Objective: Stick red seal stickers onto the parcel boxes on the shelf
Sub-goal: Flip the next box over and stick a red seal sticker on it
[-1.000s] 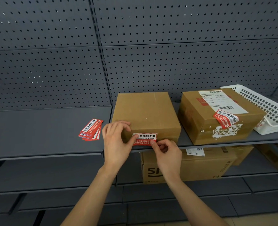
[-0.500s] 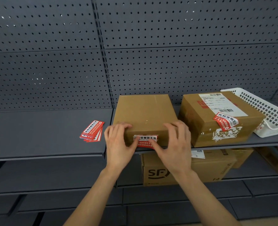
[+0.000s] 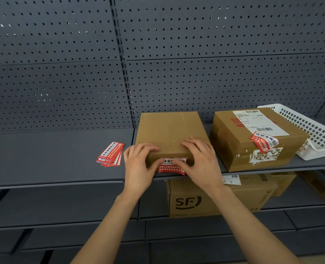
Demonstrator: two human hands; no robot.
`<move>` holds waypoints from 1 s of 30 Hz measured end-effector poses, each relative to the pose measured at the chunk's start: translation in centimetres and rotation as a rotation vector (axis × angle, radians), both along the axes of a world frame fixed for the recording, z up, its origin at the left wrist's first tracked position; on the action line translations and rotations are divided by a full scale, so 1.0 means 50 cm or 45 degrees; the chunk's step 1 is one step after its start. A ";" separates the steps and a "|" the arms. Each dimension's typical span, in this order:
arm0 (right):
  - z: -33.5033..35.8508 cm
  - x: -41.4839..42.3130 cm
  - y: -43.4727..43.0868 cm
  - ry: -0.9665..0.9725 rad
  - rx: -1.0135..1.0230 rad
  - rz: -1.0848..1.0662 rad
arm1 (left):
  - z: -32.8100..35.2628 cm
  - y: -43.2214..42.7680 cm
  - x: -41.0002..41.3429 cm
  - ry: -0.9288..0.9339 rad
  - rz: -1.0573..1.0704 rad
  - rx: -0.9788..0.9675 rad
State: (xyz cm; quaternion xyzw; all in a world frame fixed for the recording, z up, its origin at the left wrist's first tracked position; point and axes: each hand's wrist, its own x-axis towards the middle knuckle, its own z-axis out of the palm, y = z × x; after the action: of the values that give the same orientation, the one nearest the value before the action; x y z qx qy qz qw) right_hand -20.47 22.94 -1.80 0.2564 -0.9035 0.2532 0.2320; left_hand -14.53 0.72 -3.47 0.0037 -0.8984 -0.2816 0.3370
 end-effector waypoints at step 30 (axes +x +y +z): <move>0.004 0.004 0.002 -0.025 0.022 -0.010 | 0.000 0.001 0.008 -0.007 -0.019 -0.083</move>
State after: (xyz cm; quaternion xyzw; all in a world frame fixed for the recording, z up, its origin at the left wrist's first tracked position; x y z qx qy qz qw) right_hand -20.29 23.02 -1.58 0.2525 -0.9089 0.2469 0.2217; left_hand -14.11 0.77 -3.49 -0.0132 -0.9081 -0.2545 0.3322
